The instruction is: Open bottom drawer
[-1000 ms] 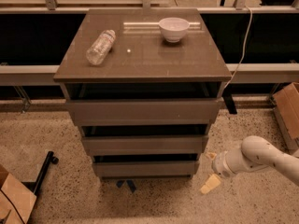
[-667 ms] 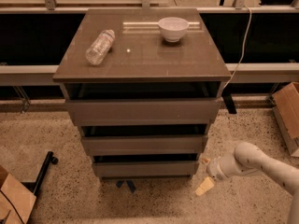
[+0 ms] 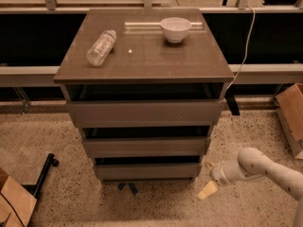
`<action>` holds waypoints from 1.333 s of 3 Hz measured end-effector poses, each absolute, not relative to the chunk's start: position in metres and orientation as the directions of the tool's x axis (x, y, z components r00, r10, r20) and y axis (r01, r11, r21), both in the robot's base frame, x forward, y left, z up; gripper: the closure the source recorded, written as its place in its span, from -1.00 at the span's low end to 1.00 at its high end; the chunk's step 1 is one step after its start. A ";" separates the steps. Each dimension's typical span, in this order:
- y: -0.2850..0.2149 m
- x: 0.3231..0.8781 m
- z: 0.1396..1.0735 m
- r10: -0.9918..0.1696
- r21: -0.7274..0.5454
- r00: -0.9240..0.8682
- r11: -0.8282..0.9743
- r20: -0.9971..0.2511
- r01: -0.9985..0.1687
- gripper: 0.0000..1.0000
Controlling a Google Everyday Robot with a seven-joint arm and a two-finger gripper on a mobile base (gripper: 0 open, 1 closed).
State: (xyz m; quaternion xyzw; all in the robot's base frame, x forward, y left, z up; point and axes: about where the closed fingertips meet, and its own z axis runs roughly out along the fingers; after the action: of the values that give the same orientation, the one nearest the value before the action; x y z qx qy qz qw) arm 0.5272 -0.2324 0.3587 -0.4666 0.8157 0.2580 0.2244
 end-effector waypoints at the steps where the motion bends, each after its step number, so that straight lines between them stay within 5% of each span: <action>1: -0.226 0.541 0.345 -0.609 0.196 -0.467 0.459 -0.641 -0.867 -1.00; 4: -0.201 0.599 0.280 -0.523 0.238 -0.472 0.453 -0.710 -0.859 -1.00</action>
Offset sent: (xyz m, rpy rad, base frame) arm 0.0704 0.0230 -0.0594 0.1132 -0.0967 -0.0722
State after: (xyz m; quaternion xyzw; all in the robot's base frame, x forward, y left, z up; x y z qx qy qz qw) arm 0.5988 -0.2011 0.2798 -0.4296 0.8044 0.2983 0.2819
